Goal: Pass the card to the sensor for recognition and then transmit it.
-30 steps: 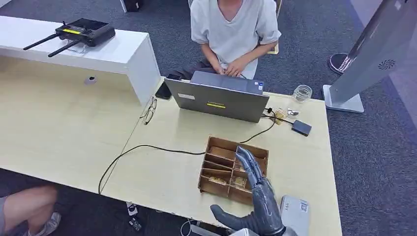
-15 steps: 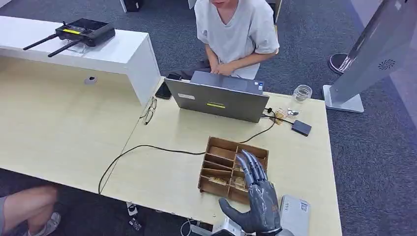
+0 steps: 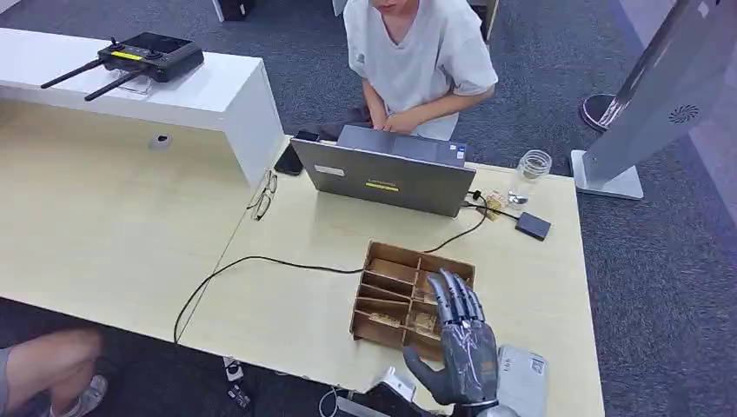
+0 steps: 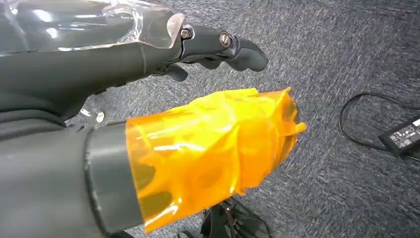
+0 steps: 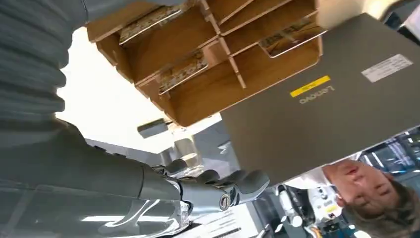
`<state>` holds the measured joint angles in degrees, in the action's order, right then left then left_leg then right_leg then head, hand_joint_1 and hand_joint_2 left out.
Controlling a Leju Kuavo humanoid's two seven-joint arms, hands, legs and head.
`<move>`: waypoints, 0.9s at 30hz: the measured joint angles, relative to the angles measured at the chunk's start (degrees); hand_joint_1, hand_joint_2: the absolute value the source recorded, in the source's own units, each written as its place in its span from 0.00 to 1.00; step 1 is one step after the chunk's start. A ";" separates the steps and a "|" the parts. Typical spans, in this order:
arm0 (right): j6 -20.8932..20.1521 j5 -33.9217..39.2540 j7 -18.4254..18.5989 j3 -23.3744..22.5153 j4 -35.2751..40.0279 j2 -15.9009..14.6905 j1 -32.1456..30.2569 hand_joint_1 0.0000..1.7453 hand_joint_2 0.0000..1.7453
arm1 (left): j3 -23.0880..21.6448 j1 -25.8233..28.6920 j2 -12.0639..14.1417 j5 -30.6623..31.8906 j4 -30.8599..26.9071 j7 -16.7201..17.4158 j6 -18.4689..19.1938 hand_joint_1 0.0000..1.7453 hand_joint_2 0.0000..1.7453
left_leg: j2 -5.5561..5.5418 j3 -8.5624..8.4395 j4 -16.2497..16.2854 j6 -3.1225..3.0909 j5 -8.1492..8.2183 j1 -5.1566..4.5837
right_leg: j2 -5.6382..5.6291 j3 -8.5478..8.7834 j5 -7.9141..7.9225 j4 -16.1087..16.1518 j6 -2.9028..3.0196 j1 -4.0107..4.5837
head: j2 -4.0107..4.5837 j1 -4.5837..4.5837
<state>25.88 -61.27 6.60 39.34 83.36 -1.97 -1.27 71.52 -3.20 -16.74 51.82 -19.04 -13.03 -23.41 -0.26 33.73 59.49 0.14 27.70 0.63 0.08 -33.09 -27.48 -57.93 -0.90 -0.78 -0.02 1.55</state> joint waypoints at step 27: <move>-1.31 -5.79 3.23 -4.85 -0.70 1.94 0.40 0.02 1.00 | -0.68 -0.07 0.00 1.75 0.00 -0.17 0.59 0.00 0.00 | 0.00 0.00 0.00 0.00 0.00 0.00 | 0.00 0.01 0.00 0.00 0.00 0.00 | 0.00 0.00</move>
<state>24.57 -67.06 9.84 34.49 82.66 -0.02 -0.87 70.84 -3.27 -16.74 53.57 -19.04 -13.20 -22.82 -0.26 33.73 59.49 0.14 27.70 0.63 0.08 -33.09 -27.48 -57.93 -0.90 -0.78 -0.02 1.55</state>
